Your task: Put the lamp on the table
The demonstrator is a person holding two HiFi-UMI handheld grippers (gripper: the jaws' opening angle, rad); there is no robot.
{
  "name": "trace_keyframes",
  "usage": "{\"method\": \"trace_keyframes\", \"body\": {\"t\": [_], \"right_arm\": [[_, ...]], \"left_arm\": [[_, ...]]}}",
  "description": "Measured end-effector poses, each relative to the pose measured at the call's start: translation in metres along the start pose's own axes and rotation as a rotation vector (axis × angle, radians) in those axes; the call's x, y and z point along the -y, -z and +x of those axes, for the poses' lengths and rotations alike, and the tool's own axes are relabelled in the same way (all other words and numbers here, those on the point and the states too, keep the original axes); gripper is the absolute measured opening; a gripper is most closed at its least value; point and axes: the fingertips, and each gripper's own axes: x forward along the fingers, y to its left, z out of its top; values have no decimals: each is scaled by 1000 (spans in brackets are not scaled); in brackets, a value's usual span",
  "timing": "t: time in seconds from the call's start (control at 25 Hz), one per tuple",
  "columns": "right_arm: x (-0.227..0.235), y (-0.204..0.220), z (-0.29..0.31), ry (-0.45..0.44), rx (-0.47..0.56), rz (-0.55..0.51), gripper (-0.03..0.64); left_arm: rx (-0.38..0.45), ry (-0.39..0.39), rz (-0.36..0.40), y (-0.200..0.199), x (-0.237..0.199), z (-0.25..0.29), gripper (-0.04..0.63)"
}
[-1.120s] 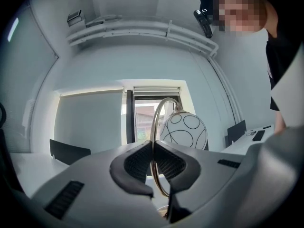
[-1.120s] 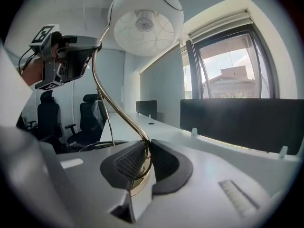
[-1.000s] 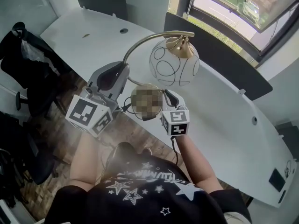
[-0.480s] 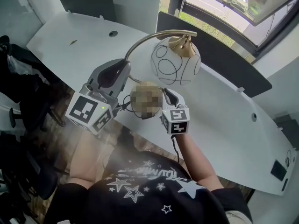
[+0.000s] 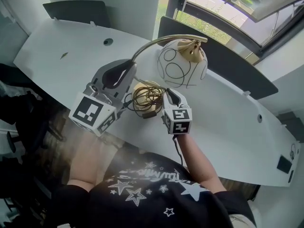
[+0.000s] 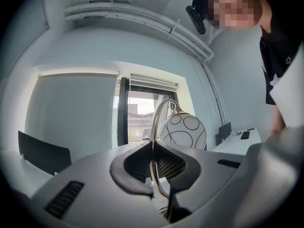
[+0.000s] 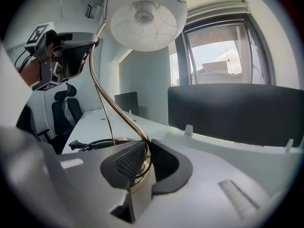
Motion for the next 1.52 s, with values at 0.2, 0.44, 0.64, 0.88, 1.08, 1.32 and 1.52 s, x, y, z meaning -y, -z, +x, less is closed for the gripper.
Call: {"method": "trace_keyframes", "body": {"t": [0.2, 0.44, 0.64, 0.88, 1.08, 1.32, 1.52], "right_arm": [[5, -3, 33, 61, -15, 36, 41], [1, -3, 68, 121, -41, 79, 41], [12, -5, 90, 174, -55, 94, 41], [33, 0, 110, 232, -75, 117, 41], [44, 7, 120, 269, -88, 139, 41], [44, 3, 111, 289, -62, 132, 43], [41, 7, 121, 297, -74, 116, 43]], "left_arm": [[-15, 55, -13, 12, -34, 21, 32], [-35, 134, -22, 26, -72, 46, 32], [-42, 190, -31, 38, -95, 70, 32], [-24, 259, -41, 55, -107, 96, 32], [-51, 281, -36, 69, -111, 109, 32], [21, 337, -53, 65, -107, 106, 32], [25, 362, -62, 77, -123, 106, 32]]}}
